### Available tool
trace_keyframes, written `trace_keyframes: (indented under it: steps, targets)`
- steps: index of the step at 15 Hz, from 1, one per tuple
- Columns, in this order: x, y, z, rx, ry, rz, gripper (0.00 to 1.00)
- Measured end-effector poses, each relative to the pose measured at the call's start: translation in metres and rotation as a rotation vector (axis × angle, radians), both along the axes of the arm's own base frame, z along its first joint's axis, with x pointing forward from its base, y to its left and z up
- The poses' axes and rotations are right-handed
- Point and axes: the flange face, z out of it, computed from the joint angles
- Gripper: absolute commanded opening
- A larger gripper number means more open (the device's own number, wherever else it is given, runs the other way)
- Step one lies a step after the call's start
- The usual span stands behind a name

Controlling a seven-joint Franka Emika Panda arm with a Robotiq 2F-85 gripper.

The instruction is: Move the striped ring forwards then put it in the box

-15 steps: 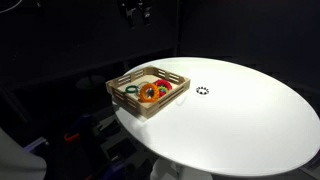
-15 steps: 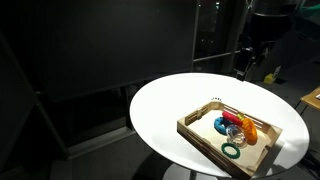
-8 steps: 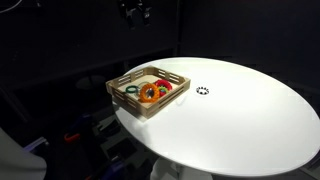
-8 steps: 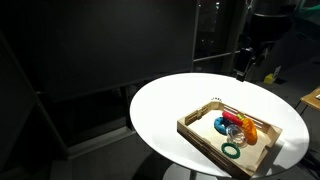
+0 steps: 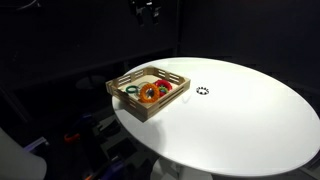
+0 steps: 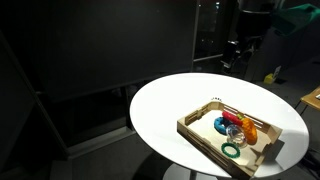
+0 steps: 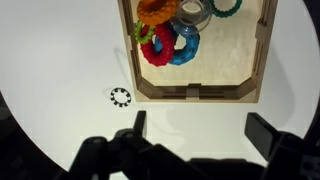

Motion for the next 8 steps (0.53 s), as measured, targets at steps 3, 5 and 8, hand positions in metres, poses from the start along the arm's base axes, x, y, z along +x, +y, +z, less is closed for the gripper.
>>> trace_keyframes:
  steps: [3, 5, 8]
  targets:
    - [0.026, -0.009, -0.003, 0.041, -0.012, -0.036, 1.00]
    - [0.043, -0.017, -0.008, 0.067, -0.010, -0.065, 1.00]
    - [0.068, -0.032, -0.018, 0.094, 0.001, -0.112, 1.00]
